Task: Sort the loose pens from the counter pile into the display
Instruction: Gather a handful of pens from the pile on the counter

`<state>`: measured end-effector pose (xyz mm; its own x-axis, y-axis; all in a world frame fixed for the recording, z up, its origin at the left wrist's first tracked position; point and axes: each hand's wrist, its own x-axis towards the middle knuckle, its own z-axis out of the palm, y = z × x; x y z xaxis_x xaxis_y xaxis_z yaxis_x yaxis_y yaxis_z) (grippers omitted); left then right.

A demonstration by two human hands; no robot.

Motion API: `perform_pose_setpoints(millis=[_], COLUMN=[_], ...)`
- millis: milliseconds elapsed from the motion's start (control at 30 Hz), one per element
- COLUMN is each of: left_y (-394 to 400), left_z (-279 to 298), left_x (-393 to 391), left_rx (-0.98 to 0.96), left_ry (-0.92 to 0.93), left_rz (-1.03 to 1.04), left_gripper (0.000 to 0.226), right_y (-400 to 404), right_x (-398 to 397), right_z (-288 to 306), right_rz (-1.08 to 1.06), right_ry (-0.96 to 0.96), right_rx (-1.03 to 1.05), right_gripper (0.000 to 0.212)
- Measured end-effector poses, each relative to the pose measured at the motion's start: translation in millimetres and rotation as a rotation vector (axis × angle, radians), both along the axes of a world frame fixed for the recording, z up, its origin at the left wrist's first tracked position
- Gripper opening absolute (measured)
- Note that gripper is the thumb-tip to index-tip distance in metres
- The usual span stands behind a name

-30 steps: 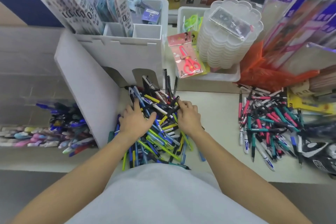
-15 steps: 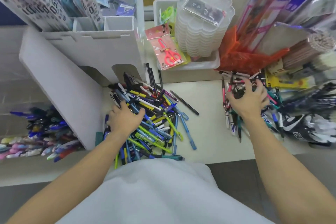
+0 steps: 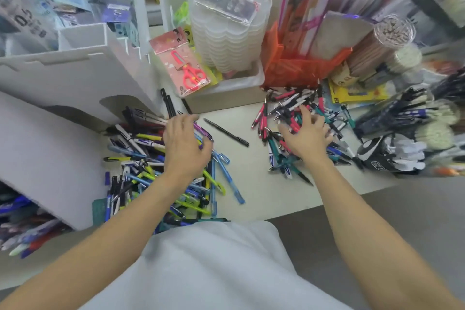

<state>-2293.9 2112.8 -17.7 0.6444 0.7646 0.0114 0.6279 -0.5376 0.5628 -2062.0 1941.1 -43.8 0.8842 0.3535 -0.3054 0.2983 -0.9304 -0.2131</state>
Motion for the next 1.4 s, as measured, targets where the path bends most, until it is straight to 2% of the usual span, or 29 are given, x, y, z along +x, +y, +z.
perform_pose_setpoints(millis=[100, 233, 333, 467, 667, 833, 900, 1000, 1067, 1167, 1233, 1400], left_y=[-5.5, -16.5, -22.7, -23.4, -21.6, -22.8, -23.6, -24.1, -24.6, -27.5, -30.9, -33.8], left_z=[-1.4, -9.8, -18.6, -30.9, -40.0, -44.7, -45.1, -41.8, -38.9, -39.4, -41.2, -41.8], left_x=[29.3, 73.9, 104.8, 129.5, 140.4, 133.4, 130.4, 128.8, 129.7, 130.5, 130.1, 124.7], left_rx=[-0.072, -0.195, -0.325, -0.38, -0.365, -0.322, -0.282, -0.294, -0.319, -0.33, -0.332, -0.35], left_ry=[0.056, 0.147, 0.191, 0.22, 0.222, 0.226, 0.258, 0.276, 0.274, 0.291, 0.308, 0.34], left_rz=[-0.25, -0.406, -0.381, -0.352, -0.284, -0.242, -0.265, -0.284, -0.288, -0.302, -0.306, -0.324], left_gripper=[0.046, 0.057, 0.074, 0.09, 0.071, 0.077, 0.082, 0.086, 0.086, 0.081, 0.075, 0.07], right_y=[-22.2, -43.5, -39.5, -25.3, -10.5, 2.9, -3.5, -47.7, -89.1, -120.5, -116.2, -81.7], right_x=[33.1, 67.3, 65.5, 46.2, 5.9, -18.7, -12.2, -7.4, -17.4, -44.6, -56.3, -59.4], right_z=[5.8, -5.1, -18.2, -26.9, -35.9, -37.4, -28.8, -10.4, -4.9, -18.5, -35.7, -63.9], right_rz=[-0.097, -0.197, -0.193, -0.222, -0.152, -0.076, -0.076, -0.195, -0.378, -0.662, -0.692, -0.594], right_ry=[-0.123, 0.07, 0.062, -0.014, -0.066, -0.024, 0.029, -0.051, -0.145, -0.009, 0.082, 0.068], right_rx=[0.099, -0.004, 0.007, 0.012, 0.092, 0.176, 0.279, 0.444, 0.41, 0.413, 0.5, 0.544], right_gripper=[0.079, 0.092, 0.087, 0.08, 0.068, 0.06, 0.058, 0.052, 0.048, 0.063, 0.069, 0.063])
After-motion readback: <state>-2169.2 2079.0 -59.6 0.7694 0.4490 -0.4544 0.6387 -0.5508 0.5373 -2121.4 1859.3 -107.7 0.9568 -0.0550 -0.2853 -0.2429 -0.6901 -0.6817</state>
